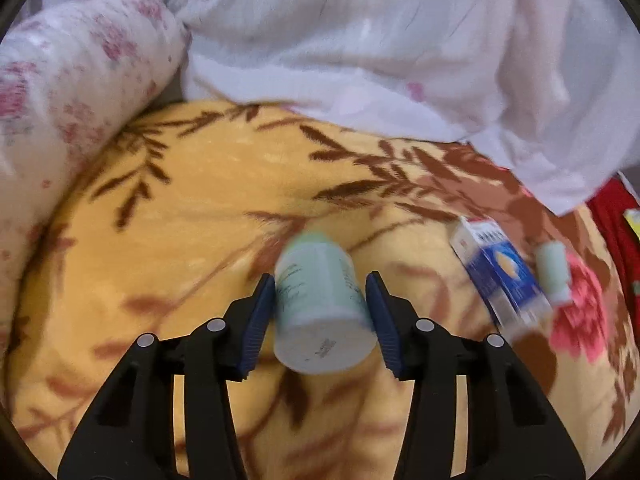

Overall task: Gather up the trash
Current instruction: 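Grasp the white-green pill bottle with the left gripper, then carry both bottles over the orange bucket and open both grippers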

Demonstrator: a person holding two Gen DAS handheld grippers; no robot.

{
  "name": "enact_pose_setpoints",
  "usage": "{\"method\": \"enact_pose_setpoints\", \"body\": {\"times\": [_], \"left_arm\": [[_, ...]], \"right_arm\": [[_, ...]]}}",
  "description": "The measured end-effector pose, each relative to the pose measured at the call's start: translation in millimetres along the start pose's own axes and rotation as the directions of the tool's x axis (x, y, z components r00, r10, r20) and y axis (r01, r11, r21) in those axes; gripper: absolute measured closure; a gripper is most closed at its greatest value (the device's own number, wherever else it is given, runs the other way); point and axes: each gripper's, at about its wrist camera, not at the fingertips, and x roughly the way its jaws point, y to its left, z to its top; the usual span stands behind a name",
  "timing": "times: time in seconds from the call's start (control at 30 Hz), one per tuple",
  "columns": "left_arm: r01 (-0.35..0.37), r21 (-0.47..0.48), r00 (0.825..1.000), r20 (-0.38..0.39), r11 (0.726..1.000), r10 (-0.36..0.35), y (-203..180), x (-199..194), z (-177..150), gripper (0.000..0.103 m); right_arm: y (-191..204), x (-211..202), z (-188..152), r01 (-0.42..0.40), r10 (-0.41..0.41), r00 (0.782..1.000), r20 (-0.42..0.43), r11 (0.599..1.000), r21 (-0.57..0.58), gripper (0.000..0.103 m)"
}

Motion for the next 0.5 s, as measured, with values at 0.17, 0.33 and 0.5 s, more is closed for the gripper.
{"method": "enact_pose_setpoints", "body": {"times": [0.17, 0.33, 0.5], "left_arm": [[0.013, 0.059, 0.999, 0.039, 0.998, -0.015, 10, -79, -45, 0.059], [0.037, 0.131, 0.999, 0.028, 0.991, -0.041, 23, -155, -110, 0.088], [0.070, 0.158, 0.997, 0.030, 0.985, -0.076, 31, -201, -157, 0.094]], "right_arm": [[16, -4, -2, -0.031, 0.031, 0.999, -0.009, 0.999, -0.016, 0.066], [50, -23, -13, -0.092, 0.090, 0.995, -0.038, 0.995, -0.044, 0.066], [75, -49, -49, -0.126, 0.120, 0.986, -0.113, 0.991, -0.050, 0.066]]}}
